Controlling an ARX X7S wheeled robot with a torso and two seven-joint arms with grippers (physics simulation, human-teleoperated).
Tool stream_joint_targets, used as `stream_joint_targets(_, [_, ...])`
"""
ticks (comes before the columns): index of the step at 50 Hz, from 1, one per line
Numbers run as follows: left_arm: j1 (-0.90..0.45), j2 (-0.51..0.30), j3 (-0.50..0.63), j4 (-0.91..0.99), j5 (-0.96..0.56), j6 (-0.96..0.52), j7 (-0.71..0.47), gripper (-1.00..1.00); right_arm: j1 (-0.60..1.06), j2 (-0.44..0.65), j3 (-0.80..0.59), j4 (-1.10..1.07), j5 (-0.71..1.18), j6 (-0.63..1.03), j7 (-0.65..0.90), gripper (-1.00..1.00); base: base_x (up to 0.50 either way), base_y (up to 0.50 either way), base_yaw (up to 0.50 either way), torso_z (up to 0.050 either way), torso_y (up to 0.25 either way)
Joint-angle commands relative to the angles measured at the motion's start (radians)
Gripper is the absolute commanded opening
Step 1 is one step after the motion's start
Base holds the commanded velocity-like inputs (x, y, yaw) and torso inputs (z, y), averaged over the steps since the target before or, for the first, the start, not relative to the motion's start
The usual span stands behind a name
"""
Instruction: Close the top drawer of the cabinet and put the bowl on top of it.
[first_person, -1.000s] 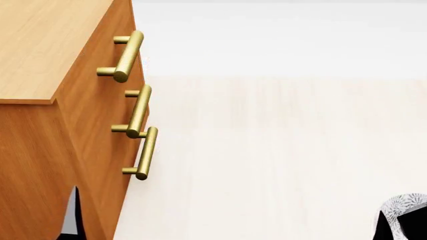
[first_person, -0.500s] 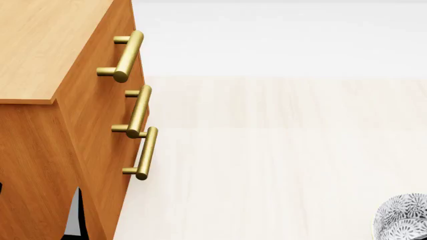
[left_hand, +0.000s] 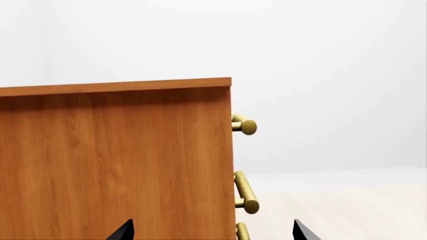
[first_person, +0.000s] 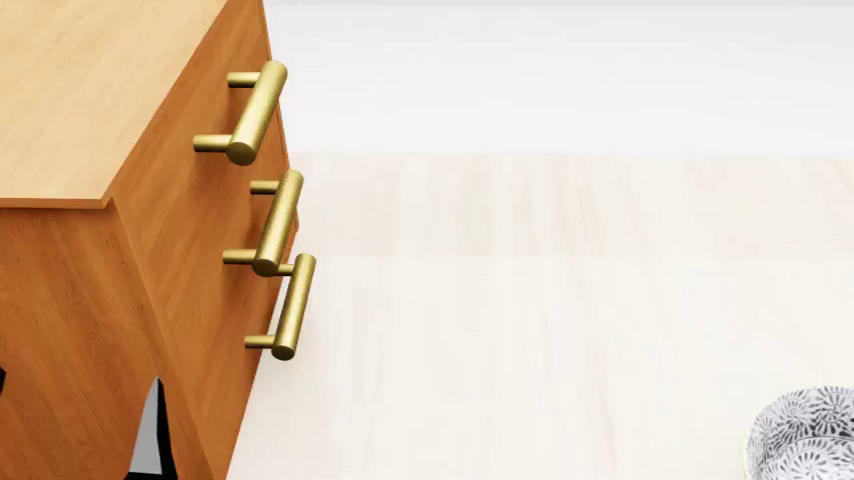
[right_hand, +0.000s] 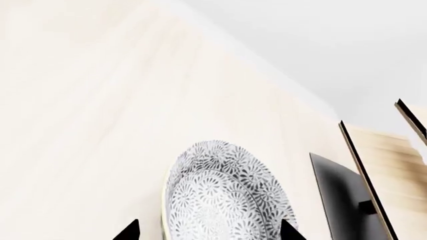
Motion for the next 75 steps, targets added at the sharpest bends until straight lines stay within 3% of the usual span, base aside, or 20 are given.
stream_joint_targets(1, [-0.001,-0.002,0.005,-0.004,-0.001,0.003,-0.003,1.00,-0.037,-0.012,-0.031,0.040,-0.017,-0.048,-0.003,1.00,0.00,0.00,0.00,0.000,0.000])
stream_joint_targets(75, [-0.001,-0.015,0.018,-0.026,-0.013,0.032,-0.019,1.00,-0.109,-0.103,-0.062,0.145,-0.031,-0.117,0.002,1.00,0.00,0.00,0.00,0.000,0.000])
